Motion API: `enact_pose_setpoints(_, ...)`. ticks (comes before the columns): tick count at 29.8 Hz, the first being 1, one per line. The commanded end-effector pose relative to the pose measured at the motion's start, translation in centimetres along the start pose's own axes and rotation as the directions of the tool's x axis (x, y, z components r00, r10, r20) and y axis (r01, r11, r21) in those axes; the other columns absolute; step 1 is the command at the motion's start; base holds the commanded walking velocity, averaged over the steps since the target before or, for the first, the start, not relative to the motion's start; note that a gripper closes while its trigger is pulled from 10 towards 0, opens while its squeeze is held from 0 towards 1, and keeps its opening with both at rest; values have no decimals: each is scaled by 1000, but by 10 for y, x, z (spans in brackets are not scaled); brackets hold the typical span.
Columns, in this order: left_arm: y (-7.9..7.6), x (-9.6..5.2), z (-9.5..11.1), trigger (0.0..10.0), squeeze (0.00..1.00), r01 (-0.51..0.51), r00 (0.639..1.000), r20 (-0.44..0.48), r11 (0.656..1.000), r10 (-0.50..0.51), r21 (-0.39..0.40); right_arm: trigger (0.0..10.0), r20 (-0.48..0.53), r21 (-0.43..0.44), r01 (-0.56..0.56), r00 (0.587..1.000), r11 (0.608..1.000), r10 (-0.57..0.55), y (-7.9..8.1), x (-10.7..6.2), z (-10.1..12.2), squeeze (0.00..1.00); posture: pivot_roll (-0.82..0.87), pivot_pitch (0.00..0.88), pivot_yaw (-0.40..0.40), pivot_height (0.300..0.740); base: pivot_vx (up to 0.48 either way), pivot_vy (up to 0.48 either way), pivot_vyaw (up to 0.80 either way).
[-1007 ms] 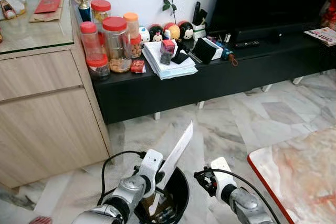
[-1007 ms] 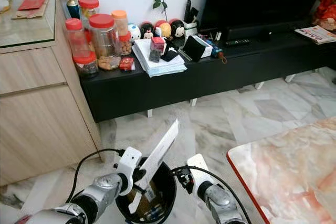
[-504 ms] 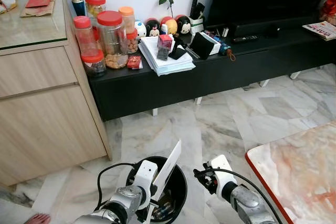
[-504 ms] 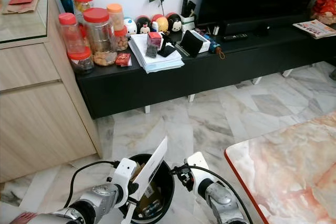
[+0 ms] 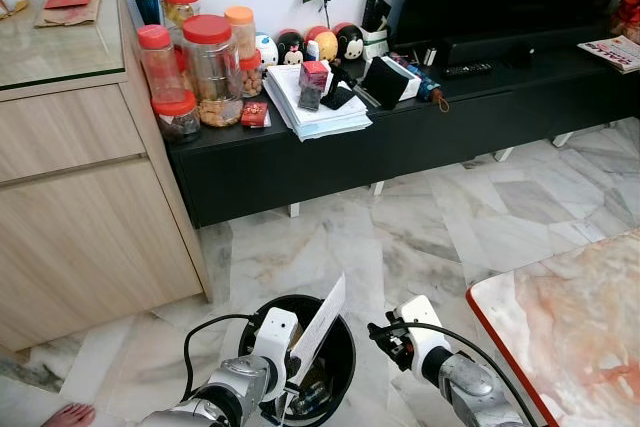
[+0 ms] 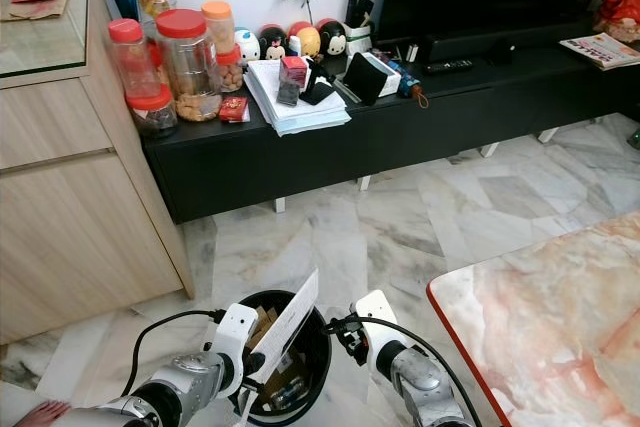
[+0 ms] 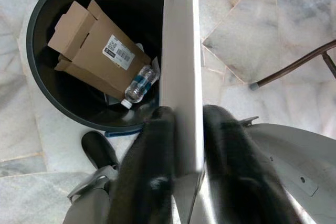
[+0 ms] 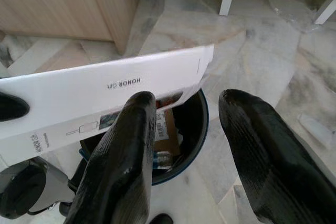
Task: Picking trash to rubbish bin
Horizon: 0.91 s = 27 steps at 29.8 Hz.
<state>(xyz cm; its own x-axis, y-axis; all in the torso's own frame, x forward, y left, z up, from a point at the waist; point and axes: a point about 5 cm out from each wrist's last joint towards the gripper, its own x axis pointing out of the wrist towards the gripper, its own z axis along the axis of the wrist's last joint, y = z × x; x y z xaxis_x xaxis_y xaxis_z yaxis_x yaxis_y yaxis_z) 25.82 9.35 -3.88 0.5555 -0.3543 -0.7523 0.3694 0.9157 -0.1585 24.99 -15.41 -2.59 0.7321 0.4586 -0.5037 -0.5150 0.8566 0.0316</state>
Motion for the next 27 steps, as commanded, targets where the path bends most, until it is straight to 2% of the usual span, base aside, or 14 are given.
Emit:
enact_pose_setpoints(1, -1, 0, -4, 10000, 1000, 4, 1000, -11, 1000, -4, -25, 10000, -1, 6, 14, 1000, 1000, -14, -3, -2, 0, 0, 18, 89, -101, 740, 0, 0, 0)
enact_pose_setpoints(11, 5, -1, -1, 10000, 1000, -29, 999, 18, 999, 30, -40, 10000, 0, 16, 15, 1000, 1000, -15, -3, -2, -2, 0, 20, 90, -104, 740, 0, 0, 0)
enact_pose_setpoints(12, 7, -1, 1, 10000, 294, -46, 998, 28, 998, 48, -42, 10000, 1, 18, 16, 1000, 1000, -16, -3, -2, -2, 0, 21, 90, -104, 740, 0, 0, 0)
enact_pose_setpoints(13, 10, -2, 4, 10000, 0, -68, 996, 50, 996, 70, -54, 10000, 2, 20, 18, 1000, 1000, -18, -3, -3, -2, 0, 21, 90, -104, 740, 0, 0, 0)
enact_pose_setpoints(19, 18, -5, 17, 10000, 0, -106, 985, 129, 993, 113, -59, 10000, 10, 29, 79, 997, 996, -79, -8, -5, -3, 0, 21, 90, -105, 740, 0, 0, 0)
enact_pose_setpoints(23, 35, -11, 23, 10000, 0, -219, 957, 191, 976, 218, -16, 10000, 1, 51, 161, 987, 986, -161, -18, -9, -6, 0, 32, 85, -102, 740, 0, 0, 0)
enact_pose_setpoints(25, 48, -16, 21, 10000, 0, -294, 932, 212, 955, 295, -38, 10000, -11, 60, 203, 979, 977, -202, -23, -13, -10, 0, 35, 82, -100, 740, 0, 0, 0)
enact_pose_setpoints(27, 49, -17, 20, 10000, 0, -304, 928, 213, 952, 305, -39, 10000, -15, 57, 210, 978, 976, -209, -24, -13, -11, 0, 35, 82, -100, 740, 0, 0, 0)
